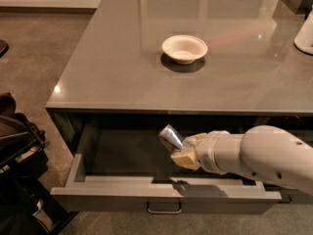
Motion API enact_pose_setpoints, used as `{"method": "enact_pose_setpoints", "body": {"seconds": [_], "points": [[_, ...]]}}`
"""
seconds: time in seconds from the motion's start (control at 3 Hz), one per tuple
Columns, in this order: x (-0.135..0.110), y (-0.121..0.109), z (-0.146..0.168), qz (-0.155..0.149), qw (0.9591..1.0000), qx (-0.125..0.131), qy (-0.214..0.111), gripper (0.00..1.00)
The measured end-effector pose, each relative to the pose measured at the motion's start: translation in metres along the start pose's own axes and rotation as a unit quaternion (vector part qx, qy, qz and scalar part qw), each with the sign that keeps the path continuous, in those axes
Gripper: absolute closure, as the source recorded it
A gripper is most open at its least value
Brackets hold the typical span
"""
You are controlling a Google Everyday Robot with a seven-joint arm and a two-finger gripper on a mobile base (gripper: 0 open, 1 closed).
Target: Place redbull can into top drawer
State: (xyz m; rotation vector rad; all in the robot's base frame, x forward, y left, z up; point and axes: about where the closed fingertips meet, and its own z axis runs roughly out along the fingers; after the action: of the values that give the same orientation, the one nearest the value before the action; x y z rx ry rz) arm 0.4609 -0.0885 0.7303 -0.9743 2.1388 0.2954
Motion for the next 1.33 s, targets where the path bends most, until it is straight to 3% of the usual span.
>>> {"method": "enact_pose_setpoints", "body": {"seconds": [0.67,1.0,1.33], "points": [[0.023,-0.011,0.023,0.023,0.9995,-0.007,0.019,1.0],[0.039,-0.01,0.033,0.03,0.999,-0.007,0.032,0.82],[0.039,-0.01,0.033,0.03,0.999,-0.007,0.033,0.58]]}}
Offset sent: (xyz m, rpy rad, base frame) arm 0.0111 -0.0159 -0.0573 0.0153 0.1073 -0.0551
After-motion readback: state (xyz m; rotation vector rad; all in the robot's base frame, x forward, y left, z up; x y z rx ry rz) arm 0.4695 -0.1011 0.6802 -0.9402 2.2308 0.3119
